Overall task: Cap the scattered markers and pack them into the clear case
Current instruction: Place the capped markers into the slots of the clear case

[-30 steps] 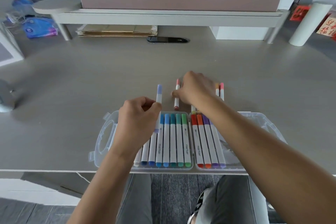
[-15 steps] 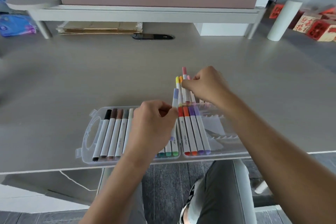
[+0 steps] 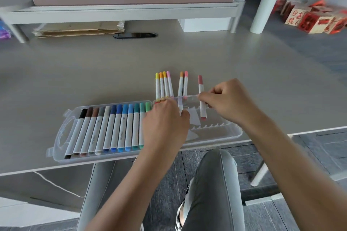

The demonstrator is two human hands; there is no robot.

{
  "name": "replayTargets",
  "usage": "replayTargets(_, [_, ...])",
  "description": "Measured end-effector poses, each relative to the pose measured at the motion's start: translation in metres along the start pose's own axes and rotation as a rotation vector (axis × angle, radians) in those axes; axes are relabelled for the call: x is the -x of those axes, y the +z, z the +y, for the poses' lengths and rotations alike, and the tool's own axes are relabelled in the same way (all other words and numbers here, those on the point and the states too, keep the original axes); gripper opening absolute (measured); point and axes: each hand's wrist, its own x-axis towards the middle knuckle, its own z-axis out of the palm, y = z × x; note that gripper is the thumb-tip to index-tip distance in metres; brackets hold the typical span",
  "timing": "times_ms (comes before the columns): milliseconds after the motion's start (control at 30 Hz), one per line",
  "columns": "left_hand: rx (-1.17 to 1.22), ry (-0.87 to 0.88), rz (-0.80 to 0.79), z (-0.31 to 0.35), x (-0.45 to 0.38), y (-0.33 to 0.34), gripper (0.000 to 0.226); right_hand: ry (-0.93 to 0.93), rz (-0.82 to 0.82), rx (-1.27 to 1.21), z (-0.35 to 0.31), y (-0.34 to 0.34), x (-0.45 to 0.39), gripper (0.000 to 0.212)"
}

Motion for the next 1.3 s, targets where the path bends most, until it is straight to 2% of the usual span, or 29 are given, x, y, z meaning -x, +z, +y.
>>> replayTargets(367, [-0.011, 0.107, 0.061, -0.008, 0.012, 0.009, 0.029, -0.025, -0.067, -0.024, -0.001, 0.005, 0.007, 0.048])
replayTargets(533, [-0.057, 0.216, 0.127, -0.016, 0.015, 0.014, 0.027, -0.033, -0.108, 0.009, 0.002, 0.003, 0.012, 0.043])
replayTargets(800, [-0.275, 0.282, 0.014, -0.021, 0.024, 0.008, 0.044, -0.012, -0.220, 0.087, -0.001, 0.006, 0.020, 0.035])
replayTargets(900, [-0.166, 0.289, -0.008, -0.027, 0.019, 0.004, 0.038, 0.011, -0.274, 0.135, -0.003, 0.013, 0.019, 0.039])
replayTargets(1033, [0.022, 0.247, 0.079, -0.032, 0.023, -0.002, 0.028, 0.031, -0.281, 0.199, -0.010, 0.020, 0.016, 0.037])
replayTargets(1167, [0.111, 0.229, 0.106, -0.039, 0.027, -0.007, 0.026, 0.021, -0.255, 0.236, -0.011, 0.020, 0.014, 0.042])
replayTargets(1300, [0.158, 0.205, 0.105, -0.040, 0.026, -0.012, 0.022, 0.007, -0.259, 0.218, -0.008, 0.020, 0.013, 0.035])
